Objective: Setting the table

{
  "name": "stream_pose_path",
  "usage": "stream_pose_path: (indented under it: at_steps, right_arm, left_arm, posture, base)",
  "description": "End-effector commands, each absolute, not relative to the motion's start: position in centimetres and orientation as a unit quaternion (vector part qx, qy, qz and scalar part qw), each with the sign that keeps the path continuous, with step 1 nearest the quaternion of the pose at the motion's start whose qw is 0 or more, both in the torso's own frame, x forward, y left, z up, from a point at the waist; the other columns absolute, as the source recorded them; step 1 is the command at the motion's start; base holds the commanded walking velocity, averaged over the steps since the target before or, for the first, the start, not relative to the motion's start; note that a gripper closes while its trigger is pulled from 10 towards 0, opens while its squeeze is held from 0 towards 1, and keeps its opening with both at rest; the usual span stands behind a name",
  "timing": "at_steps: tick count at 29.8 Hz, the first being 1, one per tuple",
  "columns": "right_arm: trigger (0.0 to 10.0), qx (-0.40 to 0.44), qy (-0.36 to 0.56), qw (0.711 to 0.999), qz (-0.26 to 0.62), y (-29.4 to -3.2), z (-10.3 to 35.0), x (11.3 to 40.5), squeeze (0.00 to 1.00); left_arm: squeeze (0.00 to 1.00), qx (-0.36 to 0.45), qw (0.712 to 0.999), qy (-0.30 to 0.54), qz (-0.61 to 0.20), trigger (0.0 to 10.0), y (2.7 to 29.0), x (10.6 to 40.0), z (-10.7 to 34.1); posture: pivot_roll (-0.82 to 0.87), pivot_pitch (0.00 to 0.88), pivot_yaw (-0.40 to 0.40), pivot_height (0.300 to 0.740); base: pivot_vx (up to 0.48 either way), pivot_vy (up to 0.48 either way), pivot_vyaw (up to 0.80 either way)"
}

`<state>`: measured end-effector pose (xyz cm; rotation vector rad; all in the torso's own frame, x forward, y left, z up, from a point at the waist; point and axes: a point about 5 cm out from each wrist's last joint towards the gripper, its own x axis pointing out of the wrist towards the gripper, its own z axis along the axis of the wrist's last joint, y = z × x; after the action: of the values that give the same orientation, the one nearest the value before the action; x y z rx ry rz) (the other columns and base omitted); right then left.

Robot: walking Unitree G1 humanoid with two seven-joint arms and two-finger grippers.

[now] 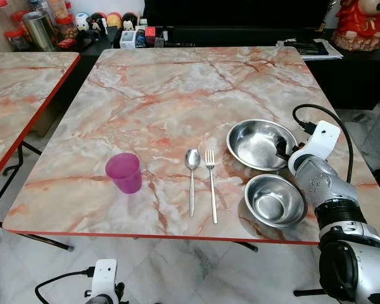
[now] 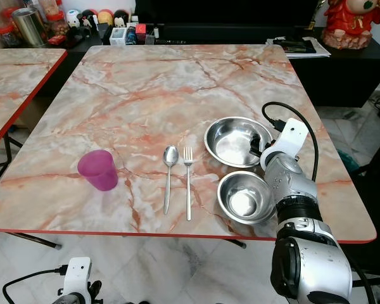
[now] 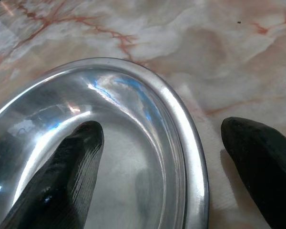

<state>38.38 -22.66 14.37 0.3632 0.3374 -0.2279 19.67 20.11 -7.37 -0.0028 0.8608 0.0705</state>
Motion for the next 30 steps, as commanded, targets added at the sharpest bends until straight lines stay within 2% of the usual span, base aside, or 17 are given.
stream_pose_path:
  at_steps: [1,2,3,4,5,30]
  right_arm:
    - [10.0,0.183,0.168,0.963,-0.108,-22.32,14.38,38.55,0.00]
    - [10.0,0.183,0.168,0.963,-0.107,-22.29,14.37,38.55,0.00]
    - [6.7,0.184,0.168,0.963,-0.105,-22.23,14.38,38.56,0.00]
    - [6.7,0.184,0.167,0.963,-0.104,-22.19,14.39,38.57,0.00]
    - [0.0,0.184,0.166,0.963,-0.103,-22.15,14.42,38.58,0.00]
    - [0.0,0.183,0.163,0.965,-0.096,-21.90,14.67,38.80,0.00]
  left_arm:
    - [0.00,0.000,0.902,0.431,0.033,10.0,20.27,18.90,-7.77]
    - [0.00,0.000,0.902,0.431,0.033,10.0,20.27,18.90,-7.77]
    - [0.00,0.000,0.902,0.431,0.033,10.0,20.26,18.91,-7.76]
    - [0.00,0.000,0.902,0.431,0.033,10.0,20.26,18.91,-7.76]
    - [0.00,-0.001,0.902,0.431,0.032,10.0,20.24,18.92,-7.76]
    - [0.00,-0.004,0.901,0.434,0.032,10.0,19.81,18.97,-7.83]
  posture:
    - [-0.09,0.141,0.021,0.740]
    - [-0.09,0.141,0.021,0.740]
    - [-0.09,0.141,0.021,0.740]
    - [-0.09,0.141,0.021,0.740]
    - [-0.09,0.141,0.021,0.740]
    - [-0.09,0.128,0.009,0.740]
  base:
    - [0.000,0.000,0.00]
    - [0.000,0.000,0.00]
    - [0.000,0.000,0.00]
    - [0.000,0.000,0.00]
    - [0.000,0.000,0.00]
    - [0.000,0.000,0.00]
